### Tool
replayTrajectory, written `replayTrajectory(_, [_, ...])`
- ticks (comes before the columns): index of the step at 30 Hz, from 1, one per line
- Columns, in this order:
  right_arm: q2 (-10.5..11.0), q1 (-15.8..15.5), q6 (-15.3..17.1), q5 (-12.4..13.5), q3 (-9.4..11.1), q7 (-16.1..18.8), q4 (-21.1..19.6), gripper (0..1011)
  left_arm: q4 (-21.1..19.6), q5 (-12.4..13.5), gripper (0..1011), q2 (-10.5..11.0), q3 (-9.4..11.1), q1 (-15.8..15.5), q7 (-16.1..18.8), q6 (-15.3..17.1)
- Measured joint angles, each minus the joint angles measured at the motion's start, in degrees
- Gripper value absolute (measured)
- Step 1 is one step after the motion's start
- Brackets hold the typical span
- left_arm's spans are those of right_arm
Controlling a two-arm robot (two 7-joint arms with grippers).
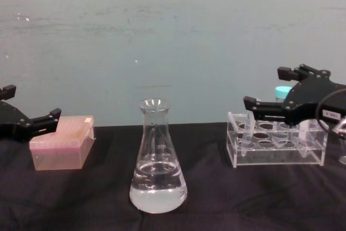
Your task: Pour the liquid from the test tube into the beaker using one hand.
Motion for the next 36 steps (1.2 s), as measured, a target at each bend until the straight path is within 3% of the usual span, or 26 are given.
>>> replayTrajectory(15, [-3.9,2.2,2.3,2.2,1.4,4.4,4.3,1000,0.0,0.0,1000,0.0,0.0,0.0,0.0,0.0])
replayTrajectory(36, [-7.8,5.1,2.6,1.8,2.8,5.2,9.2,1000,0.0,0.0,1000,0.0,0.0,0.0,0.0,0.0])
